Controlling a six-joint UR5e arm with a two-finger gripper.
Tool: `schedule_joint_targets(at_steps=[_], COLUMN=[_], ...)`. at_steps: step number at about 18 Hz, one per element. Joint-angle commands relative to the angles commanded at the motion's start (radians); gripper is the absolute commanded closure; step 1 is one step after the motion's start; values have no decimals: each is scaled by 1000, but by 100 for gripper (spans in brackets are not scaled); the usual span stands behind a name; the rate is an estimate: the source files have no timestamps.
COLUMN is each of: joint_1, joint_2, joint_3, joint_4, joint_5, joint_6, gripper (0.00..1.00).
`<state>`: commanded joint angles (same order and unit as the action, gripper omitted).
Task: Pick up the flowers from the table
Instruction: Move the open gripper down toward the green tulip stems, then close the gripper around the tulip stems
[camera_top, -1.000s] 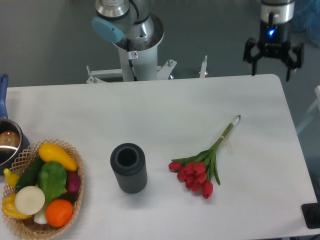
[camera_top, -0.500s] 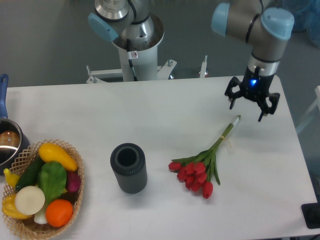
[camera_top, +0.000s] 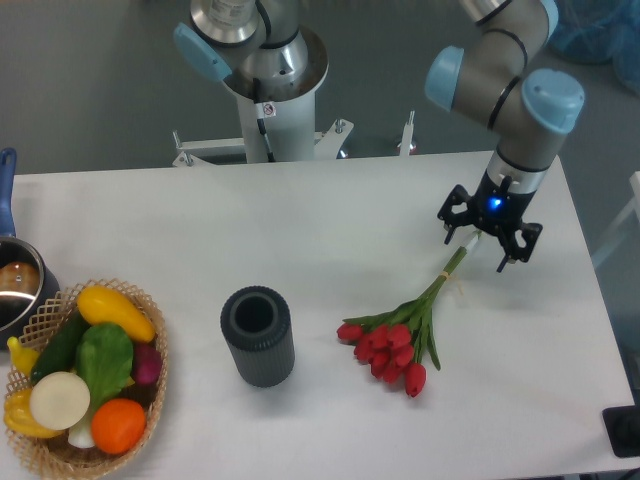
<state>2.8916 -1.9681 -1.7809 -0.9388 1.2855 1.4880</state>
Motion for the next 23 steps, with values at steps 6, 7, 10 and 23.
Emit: schedule_joint_targets(at_steps=[6,7,10,23], joint_1=[-54,-70,-97,-118], joint_2=[-44,-60,-84,-94], joint_3=[23,37,44,12], joint_4=[35,41,46,45], joint_5=[0,2,3,84], joint_6=[-75,-77,-74,-61], gripper=[0,0,0,1])
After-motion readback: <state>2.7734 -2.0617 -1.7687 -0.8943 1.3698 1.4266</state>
